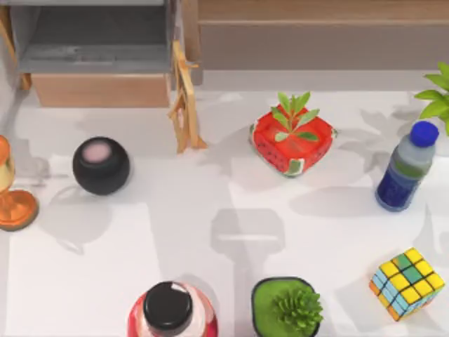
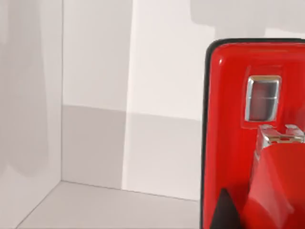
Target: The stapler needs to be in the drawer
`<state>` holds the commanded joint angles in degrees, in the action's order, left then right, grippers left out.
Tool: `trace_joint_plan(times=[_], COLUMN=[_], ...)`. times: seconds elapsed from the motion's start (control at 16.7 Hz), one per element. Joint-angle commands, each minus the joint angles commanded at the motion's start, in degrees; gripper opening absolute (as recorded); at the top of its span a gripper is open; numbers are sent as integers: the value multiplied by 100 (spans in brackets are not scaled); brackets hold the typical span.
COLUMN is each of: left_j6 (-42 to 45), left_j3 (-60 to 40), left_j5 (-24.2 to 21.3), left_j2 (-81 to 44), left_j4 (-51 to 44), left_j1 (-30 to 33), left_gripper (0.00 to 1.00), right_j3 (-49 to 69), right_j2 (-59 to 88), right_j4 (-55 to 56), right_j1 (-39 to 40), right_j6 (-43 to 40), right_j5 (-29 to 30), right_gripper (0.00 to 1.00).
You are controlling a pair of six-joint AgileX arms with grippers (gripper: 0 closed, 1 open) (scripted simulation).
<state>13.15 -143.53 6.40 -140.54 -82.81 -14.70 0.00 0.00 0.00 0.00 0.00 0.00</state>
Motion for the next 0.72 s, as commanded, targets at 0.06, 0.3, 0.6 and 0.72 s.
trace_joint_plan(times=[0.06,0.3,0.6,0.72], left_j6=[202,727,791,793], left_j3=[-78,-191,-182,-159], left_j5=[-136,-607,-680,-661], left_j2=[-228,-893,-983,-985], left_j4=[0,-92,-131,-110], left_j1=[-149,-430,-440,-416], left_gripper=[0,0,0,0], right_j3=[0,0,0,0], right_j2=[0,0,0,0], right_j4=[0,0,0,0], right_j1=[0,0,0,0], right_j6=[0,0,0,0], right_j5=[0,0,0,0], right_gripper=[100,100,100,100])
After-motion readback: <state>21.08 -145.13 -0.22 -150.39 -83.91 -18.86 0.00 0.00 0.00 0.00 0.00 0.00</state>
